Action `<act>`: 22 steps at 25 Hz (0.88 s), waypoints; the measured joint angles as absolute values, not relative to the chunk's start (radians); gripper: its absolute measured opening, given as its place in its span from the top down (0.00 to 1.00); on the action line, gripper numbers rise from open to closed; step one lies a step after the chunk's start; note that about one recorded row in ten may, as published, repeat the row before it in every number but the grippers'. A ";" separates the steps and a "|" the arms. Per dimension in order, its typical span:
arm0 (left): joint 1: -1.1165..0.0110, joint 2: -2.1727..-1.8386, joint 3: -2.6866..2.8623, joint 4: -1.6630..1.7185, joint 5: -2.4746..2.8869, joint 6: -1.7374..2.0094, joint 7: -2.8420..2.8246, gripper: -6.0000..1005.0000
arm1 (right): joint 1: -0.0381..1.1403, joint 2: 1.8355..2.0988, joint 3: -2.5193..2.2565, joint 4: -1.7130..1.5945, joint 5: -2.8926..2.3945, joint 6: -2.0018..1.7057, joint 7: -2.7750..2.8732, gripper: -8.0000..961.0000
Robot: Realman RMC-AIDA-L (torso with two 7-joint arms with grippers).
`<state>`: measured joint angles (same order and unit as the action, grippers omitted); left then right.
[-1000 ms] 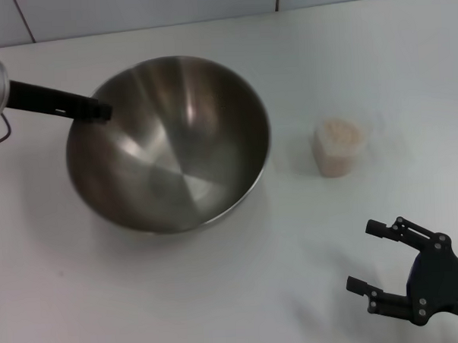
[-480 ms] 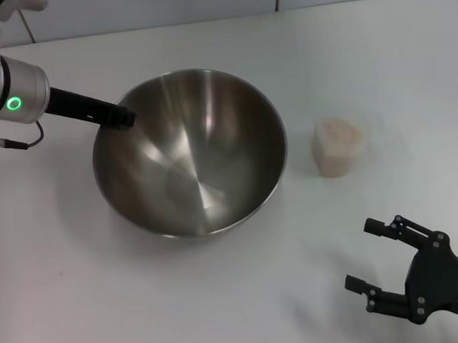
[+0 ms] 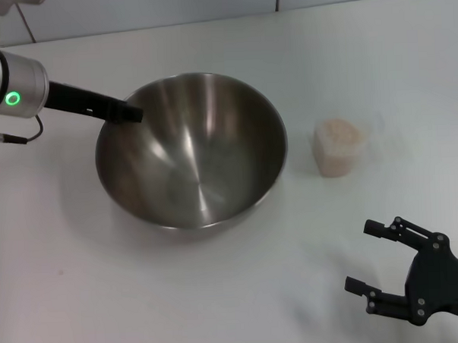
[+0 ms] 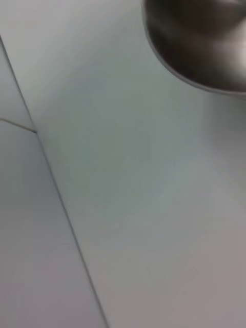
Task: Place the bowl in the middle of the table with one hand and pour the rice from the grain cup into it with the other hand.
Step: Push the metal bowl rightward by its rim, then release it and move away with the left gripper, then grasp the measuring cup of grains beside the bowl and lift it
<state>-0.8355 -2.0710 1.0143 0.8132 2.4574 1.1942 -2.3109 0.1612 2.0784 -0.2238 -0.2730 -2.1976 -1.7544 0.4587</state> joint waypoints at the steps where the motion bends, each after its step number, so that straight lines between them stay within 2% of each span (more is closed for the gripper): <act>1: -0.829 -2.071 1.015 0.838 2.457 1.205 -2.311 0.92 | 0.160 2.078 -0.223 -0.273 -2.198 -1.754 0.459 0.13; 3: -0.794 -2.072 1.023 0.927 2.438 1.230 -2.309 0.81 | 0.158 2.079 -0.217 -0.273 -2.198 -1.753 0.459 0.13; 4: -0.718 -2.072 1.063 1.068 2.360 1.250 -2.285 0.75 | 0.155 2.080 -0.206 -0.273 -2.191 -1.751 0.459 0.13; 5: -0.718 -2.072 1.063 1.068 2.360 1.250 -2.285 0.69 | 0.155 2.080 -0.206 -0.273 -2.191 -1.751 0.459 0.13; 6: -0.671 -2.070 1.091 1.142 2.311 1.255 -2.259 0.64 | 0.154 2.080 -0.198 -0.272 -2.188 -1.750 0.460 0.13; 7: -0.576 -2.068 1.142 1.282 2.197 1.258 -2.181 0.59 | 0.151 2.080 -0.158 -0.261 -2.185 -1.750 0.463 0.13; 8: -0.576 -2.068 1.142 1.282 2.197 1.258 -2.181 0.54 | 0.151 2.080 -0.158 -0.261 -2.185 -1.750 0.463 0.13; 9: -0.491 -2.065 1.174 1.377 2.109 1.277 -2.085 0.48 | 0.149 2.079 -0.107 -0.250 -2.185 -1.749 0.475 0.13; 14: -0.357 -2.063 1.194 1.471 2.040 1.398 -1.938 0.25 | 0.147 2.080 0.085 -0.237 -2.184 -1.717 0.558 0.13; 22: -0.219 -2.070 1.207 1.456 1.969 1.428 -1.791 0.19 | 0.161 2.082 0.303 -0.201 -2.183 -1.564 0.572 0.13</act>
<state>-0.2194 -2.0699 1.2065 1.4557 1.9685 1.4280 -1.7910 0.1614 2.0821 0.3026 -0.2014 -2.1830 -1.5643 0.5720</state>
